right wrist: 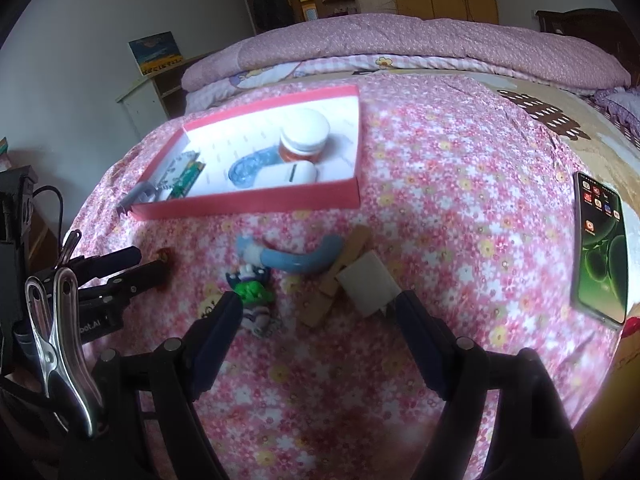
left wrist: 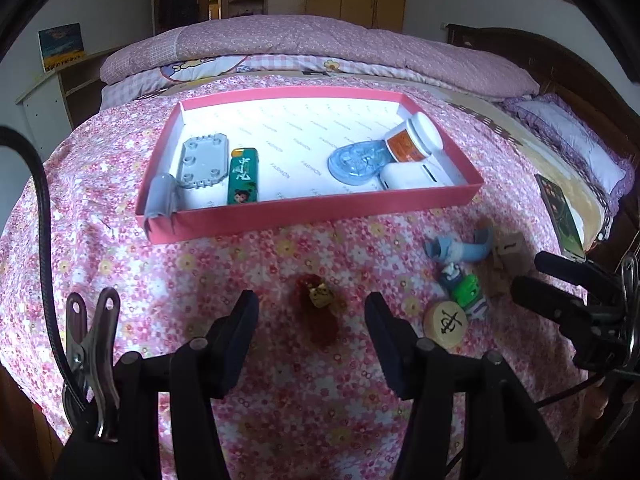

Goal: Organize rigid objects
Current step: 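Grasp small red figure with left tool while right tool reaches for blue curved piece, then carry red figure toward tray while right tool grasps blue curved piece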

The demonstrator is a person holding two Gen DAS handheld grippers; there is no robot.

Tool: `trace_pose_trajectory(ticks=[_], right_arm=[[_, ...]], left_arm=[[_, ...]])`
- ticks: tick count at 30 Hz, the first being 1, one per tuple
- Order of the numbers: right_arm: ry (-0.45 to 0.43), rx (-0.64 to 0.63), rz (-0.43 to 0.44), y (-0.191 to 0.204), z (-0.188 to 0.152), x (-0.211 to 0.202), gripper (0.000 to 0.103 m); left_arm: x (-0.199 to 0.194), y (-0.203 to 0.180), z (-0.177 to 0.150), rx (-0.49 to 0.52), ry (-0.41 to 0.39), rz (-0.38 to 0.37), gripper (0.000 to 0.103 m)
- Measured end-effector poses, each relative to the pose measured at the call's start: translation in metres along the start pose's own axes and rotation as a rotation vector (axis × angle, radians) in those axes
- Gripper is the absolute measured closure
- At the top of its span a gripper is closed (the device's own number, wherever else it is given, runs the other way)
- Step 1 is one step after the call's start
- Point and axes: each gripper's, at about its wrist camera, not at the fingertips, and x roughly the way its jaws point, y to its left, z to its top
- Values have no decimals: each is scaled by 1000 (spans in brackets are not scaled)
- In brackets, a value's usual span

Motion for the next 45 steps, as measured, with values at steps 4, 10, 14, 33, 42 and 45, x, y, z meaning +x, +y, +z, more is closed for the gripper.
trace_pose_trajectory(ticks=[4,10,14,33,42,45], right_arm=[[-2,8,-1,-2,-3,1,22],[3,19,-3,-4,-5,2,22],[-9,20,12,1,-1,1,22],[-11,-16,12,30,21,22,22],[-16,-93,-34,40,25,45,22],[-22,-110,-32,42,28,50,22]], left_arm=[[7,-1,-3,-6,-4,0,52],[12,3,-6,-21,-7,-8,80],[10,10,-6,-43,-9,-24,80],[5,17,-13,-55,-31,-51,80],[6,17,-14,-61,-29,-53,80],[5,15,-15,-55,-30,-51,80]])
